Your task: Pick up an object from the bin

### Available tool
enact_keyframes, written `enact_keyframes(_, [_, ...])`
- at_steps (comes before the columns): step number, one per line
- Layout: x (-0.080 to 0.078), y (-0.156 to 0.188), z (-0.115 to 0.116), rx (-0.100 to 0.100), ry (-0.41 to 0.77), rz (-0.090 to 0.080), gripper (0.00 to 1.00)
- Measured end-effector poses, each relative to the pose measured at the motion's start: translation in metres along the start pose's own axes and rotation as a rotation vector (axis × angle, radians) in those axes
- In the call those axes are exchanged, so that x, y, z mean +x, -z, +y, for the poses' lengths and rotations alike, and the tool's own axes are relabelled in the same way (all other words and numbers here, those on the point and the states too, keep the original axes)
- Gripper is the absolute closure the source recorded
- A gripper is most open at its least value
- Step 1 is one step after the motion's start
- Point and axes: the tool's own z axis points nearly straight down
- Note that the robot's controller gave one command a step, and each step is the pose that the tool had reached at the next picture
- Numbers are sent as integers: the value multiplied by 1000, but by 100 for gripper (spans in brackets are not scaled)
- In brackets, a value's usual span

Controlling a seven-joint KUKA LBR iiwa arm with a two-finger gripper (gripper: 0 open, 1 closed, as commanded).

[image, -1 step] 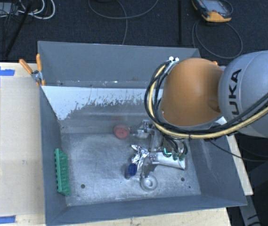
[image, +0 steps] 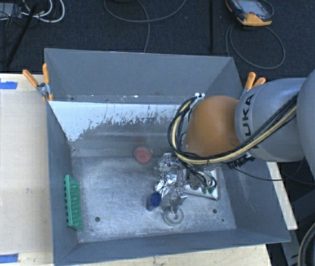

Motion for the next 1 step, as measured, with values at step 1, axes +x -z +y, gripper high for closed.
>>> enact_keyframes(1, [-15, -8, -20, -5, 47, 1, 0])
